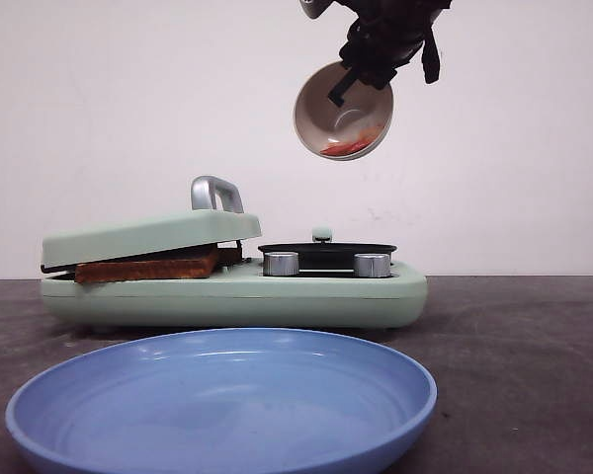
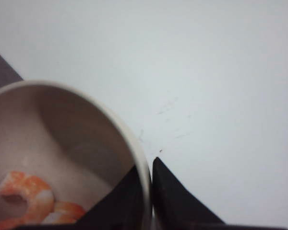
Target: Make breakfast with bread and shrimp
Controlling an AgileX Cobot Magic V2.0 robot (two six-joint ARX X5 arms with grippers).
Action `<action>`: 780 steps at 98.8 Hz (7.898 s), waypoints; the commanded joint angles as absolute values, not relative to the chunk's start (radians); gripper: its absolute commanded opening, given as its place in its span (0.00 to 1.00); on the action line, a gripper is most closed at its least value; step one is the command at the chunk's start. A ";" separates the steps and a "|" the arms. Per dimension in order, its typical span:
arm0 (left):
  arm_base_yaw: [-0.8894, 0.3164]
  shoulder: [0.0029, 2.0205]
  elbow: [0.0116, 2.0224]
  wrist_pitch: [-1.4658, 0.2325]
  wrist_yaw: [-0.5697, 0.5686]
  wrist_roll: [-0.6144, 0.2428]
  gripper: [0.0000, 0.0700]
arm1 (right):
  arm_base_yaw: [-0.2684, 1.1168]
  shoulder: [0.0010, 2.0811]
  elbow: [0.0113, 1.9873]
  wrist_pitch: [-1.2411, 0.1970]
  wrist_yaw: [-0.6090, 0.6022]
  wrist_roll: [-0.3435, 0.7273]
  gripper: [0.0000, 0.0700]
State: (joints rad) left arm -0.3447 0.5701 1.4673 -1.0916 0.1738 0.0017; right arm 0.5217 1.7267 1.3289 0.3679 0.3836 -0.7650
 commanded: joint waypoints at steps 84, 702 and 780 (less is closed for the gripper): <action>-0.348 0.579 1.482 -1.091 0.214 0.010 0.01 | 0.606 1.758 1.342 0.608 0.393 -1.215 0.00; -0.321 0.331 1.071 -0.974 -0.005 -0.193 0.01 | 0.050 0.004 0.012 -0.154 -0.078 0.090 0.01; 0.101 0.049 0.180 -0.285 0.143 -0.230 0.01 | 0.050 0.004 0.012 -0.154 -0.078 0.090 0.01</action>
